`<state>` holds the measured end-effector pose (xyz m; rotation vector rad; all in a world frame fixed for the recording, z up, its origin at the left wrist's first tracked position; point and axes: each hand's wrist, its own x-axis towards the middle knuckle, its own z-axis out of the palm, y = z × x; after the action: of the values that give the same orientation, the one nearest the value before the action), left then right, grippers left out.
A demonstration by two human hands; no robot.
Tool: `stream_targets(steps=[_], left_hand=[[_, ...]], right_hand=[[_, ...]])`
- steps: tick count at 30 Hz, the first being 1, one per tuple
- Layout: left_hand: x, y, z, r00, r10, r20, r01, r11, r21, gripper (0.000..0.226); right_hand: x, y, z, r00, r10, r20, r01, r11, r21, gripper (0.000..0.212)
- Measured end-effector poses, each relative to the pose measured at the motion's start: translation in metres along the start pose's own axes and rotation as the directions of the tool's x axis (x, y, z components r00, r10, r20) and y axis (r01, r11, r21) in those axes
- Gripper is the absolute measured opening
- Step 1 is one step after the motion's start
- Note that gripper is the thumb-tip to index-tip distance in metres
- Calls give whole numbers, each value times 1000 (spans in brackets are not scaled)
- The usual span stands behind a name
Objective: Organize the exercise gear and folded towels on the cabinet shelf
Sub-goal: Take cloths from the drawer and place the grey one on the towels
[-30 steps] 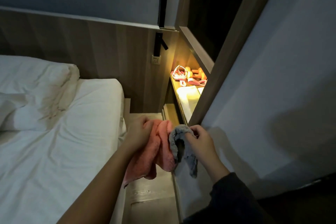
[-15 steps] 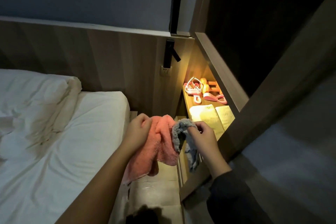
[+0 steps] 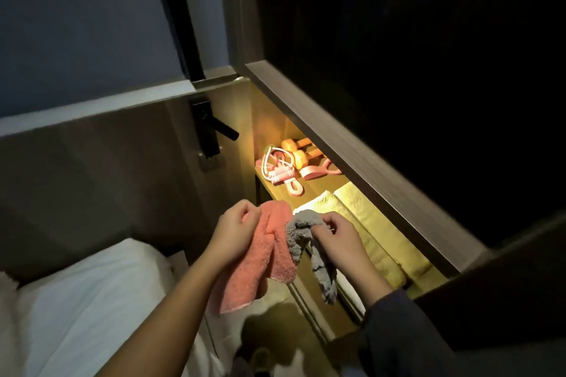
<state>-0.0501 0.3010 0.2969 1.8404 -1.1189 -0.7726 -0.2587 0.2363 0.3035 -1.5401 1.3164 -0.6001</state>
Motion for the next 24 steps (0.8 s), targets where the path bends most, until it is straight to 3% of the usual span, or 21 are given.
stream_targets(steps=[9,15,20,24], left_hand=[[71,-4,16,967,103,235,-113,993,30,25],[140,-21,32,851,179,494,-251,964,83,24],[175,-58,50,794,232,561,-311,949,46,26],[186,-114,60,747,341,570,-394,918,-33,28]], right_hand=[[27,12,13,985,69,-156,-73,997,-23,4],[58,34,35,934,152,-324,-148,988,37,8],[81,65,76,875,178,-450,-173,984,54,11],[80,92,120,825,111,-555,-125,992,13,6]])
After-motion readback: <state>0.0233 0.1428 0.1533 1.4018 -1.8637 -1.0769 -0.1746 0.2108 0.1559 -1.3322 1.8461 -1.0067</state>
